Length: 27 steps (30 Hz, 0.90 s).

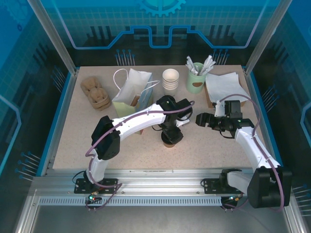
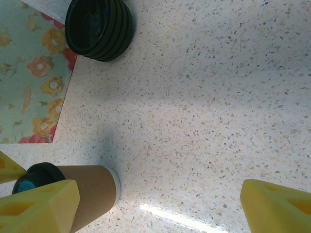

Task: Pack the takeout coffee

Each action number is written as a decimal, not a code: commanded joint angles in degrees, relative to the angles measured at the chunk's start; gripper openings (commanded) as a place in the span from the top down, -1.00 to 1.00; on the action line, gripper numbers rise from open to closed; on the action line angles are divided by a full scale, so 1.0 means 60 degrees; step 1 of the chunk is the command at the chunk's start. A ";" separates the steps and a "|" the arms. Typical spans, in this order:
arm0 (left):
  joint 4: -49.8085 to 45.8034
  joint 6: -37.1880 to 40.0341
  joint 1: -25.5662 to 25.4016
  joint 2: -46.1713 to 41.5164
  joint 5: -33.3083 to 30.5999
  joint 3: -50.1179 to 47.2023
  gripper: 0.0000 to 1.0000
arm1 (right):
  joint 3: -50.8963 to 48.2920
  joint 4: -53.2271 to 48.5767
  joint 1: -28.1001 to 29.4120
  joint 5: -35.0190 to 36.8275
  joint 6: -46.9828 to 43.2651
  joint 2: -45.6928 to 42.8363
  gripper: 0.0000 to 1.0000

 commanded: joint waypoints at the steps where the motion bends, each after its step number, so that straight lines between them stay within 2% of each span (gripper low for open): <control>1: -0.0412 0.0190 -0.0093 0.0343 -0.0086 0.0207 -0.54 | -0.0132 0.0047 -0.0129 -0.0239 -0.0135 0.0062 -0.75; 14: -0.0477 0.0249 -0.0104 0.0541 -0.0093 0.0205 -0.57 | -0.0131 0.0055 -0.0103 -0.0255 -0.0164 0.0076 -0.75; 22: -0.0553 0.0202 -0.0093 0.0276 -0.0271 0.0193 -0.35 | -0.0074 -0.0011 -0.0099 -0.0267 -0.0139 0.0037 -0.74; 27: -0.0736 0.0304 -0.0076 -0.0775 -0.0225 0.0117 -0.23 | 0.0285 -0.0270 0.0123 -0.0216 -0.0060 -0.0450 -0.74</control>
